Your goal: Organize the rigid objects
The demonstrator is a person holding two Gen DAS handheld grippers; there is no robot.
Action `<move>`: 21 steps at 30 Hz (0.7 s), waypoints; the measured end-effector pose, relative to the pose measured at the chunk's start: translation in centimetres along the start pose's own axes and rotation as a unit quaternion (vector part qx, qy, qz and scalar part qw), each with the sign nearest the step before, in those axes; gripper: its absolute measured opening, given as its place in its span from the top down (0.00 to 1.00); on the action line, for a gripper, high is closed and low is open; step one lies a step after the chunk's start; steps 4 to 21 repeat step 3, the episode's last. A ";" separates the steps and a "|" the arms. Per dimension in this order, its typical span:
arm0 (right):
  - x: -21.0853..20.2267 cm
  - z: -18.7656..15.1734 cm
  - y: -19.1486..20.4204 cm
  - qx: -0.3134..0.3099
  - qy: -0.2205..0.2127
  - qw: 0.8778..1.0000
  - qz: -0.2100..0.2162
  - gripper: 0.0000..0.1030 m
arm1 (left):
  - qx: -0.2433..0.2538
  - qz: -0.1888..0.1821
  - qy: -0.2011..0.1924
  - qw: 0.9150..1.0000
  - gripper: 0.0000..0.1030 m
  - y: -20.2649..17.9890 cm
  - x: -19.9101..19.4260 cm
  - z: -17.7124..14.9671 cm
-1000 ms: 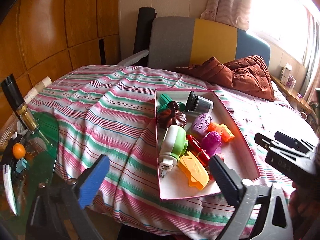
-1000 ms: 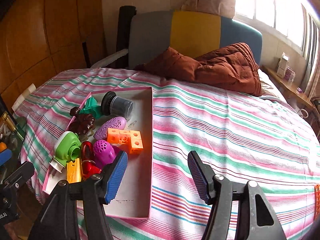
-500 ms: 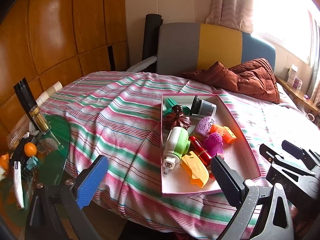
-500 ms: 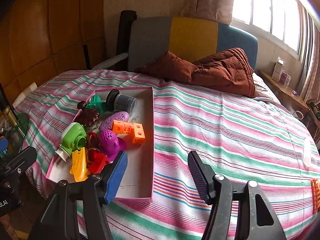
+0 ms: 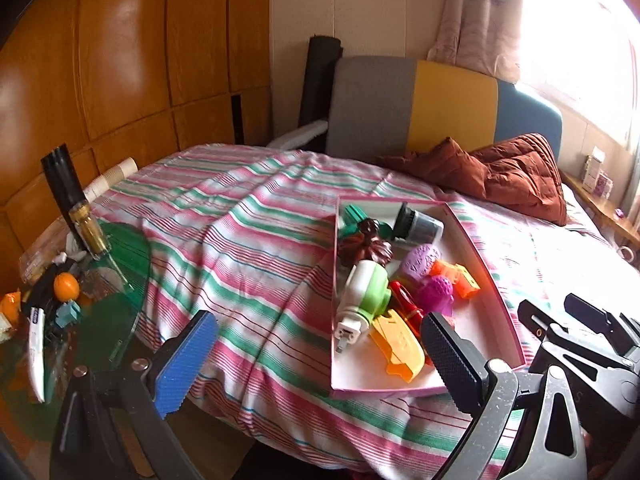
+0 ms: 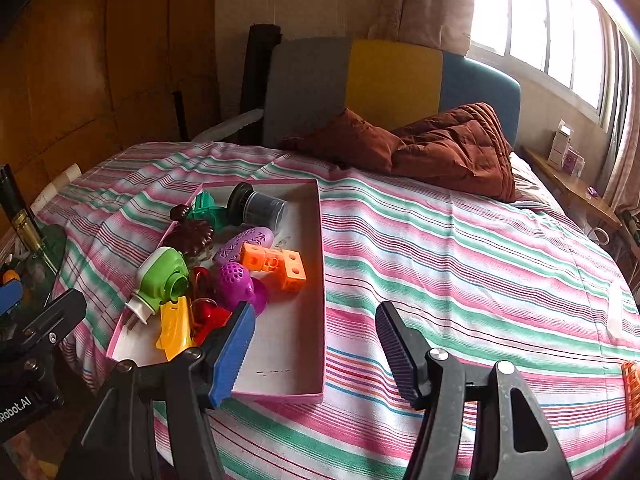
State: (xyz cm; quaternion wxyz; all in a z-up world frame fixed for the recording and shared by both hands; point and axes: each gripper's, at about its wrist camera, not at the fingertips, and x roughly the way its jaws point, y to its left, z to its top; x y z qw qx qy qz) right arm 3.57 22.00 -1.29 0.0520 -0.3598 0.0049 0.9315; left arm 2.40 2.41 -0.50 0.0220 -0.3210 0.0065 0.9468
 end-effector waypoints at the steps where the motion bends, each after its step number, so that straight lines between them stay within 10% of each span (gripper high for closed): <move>1: 0.1 0.0 0.1 0.000 0.002 1.000 0.002 0.38 | 0.000 0.002 -0.003 1.000 0.02 0.0 -0.1 0.0; 21: 0.2 0.0 0.3 -0.001 0.002 1.000 0.003 0.38 | -0.003 -0.002 0.002 1.000 0.02 0.1 0.1 0.1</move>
